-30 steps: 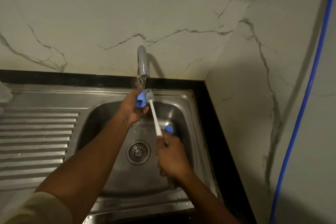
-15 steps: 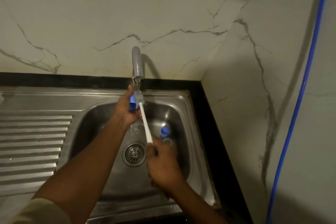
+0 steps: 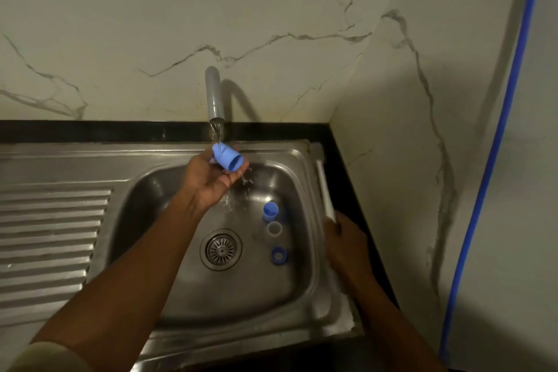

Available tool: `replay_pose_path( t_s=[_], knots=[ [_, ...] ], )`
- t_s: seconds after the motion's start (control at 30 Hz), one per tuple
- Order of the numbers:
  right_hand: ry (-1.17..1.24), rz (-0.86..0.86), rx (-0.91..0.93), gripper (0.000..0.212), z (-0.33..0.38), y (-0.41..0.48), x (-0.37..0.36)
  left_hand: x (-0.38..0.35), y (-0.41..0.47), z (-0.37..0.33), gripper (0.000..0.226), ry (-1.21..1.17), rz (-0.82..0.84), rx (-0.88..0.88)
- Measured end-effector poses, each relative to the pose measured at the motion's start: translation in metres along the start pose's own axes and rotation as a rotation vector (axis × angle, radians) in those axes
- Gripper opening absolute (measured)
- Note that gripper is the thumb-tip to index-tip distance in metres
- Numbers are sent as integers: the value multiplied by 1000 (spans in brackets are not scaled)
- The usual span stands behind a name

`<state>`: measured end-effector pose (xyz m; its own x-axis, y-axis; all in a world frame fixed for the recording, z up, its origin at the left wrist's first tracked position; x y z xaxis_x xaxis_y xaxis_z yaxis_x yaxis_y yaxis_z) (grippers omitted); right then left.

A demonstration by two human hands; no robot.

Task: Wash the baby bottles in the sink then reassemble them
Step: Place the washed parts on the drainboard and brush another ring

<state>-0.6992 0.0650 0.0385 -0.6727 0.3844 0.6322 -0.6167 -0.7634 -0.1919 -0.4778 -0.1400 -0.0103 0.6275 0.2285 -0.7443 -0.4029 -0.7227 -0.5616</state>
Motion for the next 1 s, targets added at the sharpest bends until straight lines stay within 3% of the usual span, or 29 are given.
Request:
replay_pose_path(
  t_s=[0.17, 0.37, 0.4, 0.47, 0.5, 0.57, 0.7, 0.8, 0.87, 0.93, 1.0],
  knots=[
    [-288, -78, -108, 31, -69, 7, 33, -8, -1, 10, 43, 49, -45, -29],
    [-465, -110, -126, 32, -85, 5, 31, -2, -5, 19, 34, -41, -144, 32],
    [-502, -97, -121, 32, -84, 5, 30, 1, -7, 17, 30, 56, -149, -1],
    [-558, -88, -108, 31, -82, 5, 30, 4, -16, 0, 20, 589, -150, -254],
    [-583, -82, -106, 30, -82, 5, 30, 1, -21, -9, 21, 850, -125, -421],
    [-601, -72, -117, 28, -84, 6, 31, -2, -29, -11, 33, 1114, -66, -602],
    [-609, -88, -100, 24, -81, 7, 34, 5, -33, -23, 54, 1047, -120, -668],
    [-586, -114, -72, 21, -78, 6, 35, -3, -36, -30, 52, 1107, -137, -705],
    [-579, -113, -52, 24, -73, 2, 32, -5, -39, -42, 45, 980, -185, -729],
    [-589, -109, -40, 35, -69, -5, 31, -3, -32, -46, 30, 855, -162, -625],
    [-594, -107, -24, 49, -62, -12, 28, 8, -20, -39, 25, 555, -102, -409]
  ],
)
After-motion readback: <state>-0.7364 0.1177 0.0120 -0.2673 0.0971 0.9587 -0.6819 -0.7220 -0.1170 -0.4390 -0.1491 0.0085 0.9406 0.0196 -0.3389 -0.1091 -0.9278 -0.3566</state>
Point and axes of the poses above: each hand's wrist, its own y-axis towards the middle knuckle, its own x-axis out of the back of the hand, z = x × y, the point moved 9 cm from there along y, towards the middle knuckle, and after that the axes turned 4 degrees about y, right-handed, at the moved point
